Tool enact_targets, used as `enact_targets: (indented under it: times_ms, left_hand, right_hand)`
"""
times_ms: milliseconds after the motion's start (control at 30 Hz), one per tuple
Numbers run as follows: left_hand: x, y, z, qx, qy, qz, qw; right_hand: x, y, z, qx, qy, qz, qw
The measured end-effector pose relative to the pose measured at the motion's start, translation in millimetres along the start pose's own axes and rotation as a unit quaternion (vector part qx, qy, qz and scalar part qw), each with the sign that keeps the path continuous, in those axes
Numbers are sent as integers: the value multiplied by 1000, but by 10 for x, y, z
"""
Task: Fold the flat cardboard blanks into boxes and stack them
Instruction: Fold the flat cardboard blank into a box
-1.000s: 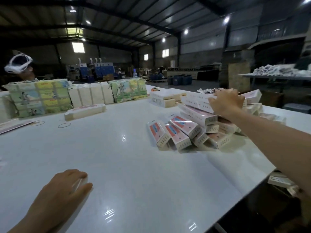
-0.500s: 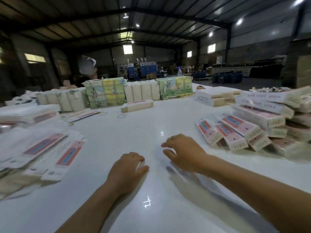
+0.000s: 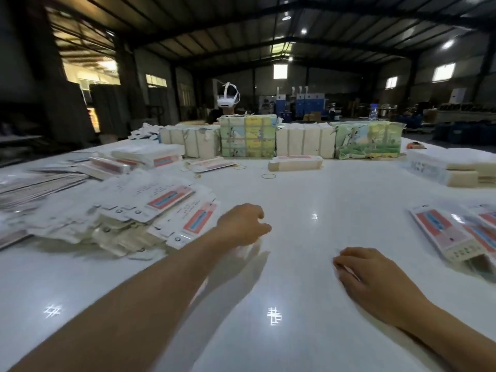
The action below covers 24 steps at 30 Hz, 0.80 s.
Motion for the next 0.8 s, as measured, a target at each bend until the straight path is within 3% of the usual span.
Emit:
enact_targets:
  times_ms: [133,233,300,467,633,733,800]
  left_hand:
    - [699,-948,89,138,80,234,959]
    - [939,-1592,-25,252,74,274,925]
    - [938,-1811,-95,286,53,291,911]
    - [760,-1636,-31,196,15,444,874]
    - [828,-1526,-109,198,3,437,877]
    - [874,-1013,-142,150,75,392,904]
    - [781,-429,-195,39,152,383,910]
  right_hand:
    - [-4,-25,12,-4,-3,-4,1000]
    - [-25,-10,29,-21,-13,6,1000]
    - [-45,-2,33,-30,-19,12,999]
    - [-37,4,24,-42,-9,25,999]
    - [-27,-42,18,-33,-9,22,999]
    - [-56,-27,47,-37,-47,21,998]
    - [18,19,69,-95,-24,138,986]
Point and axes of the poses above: each hand's wrist, its own z-axis towards the middle knuckle, its own x-axis out of the back of the hand, y = z × x, the point moved 8 cm from there along z, towards the middle knuckle, and after that the axes turned 1 degree about y, right-handed, at the moved point
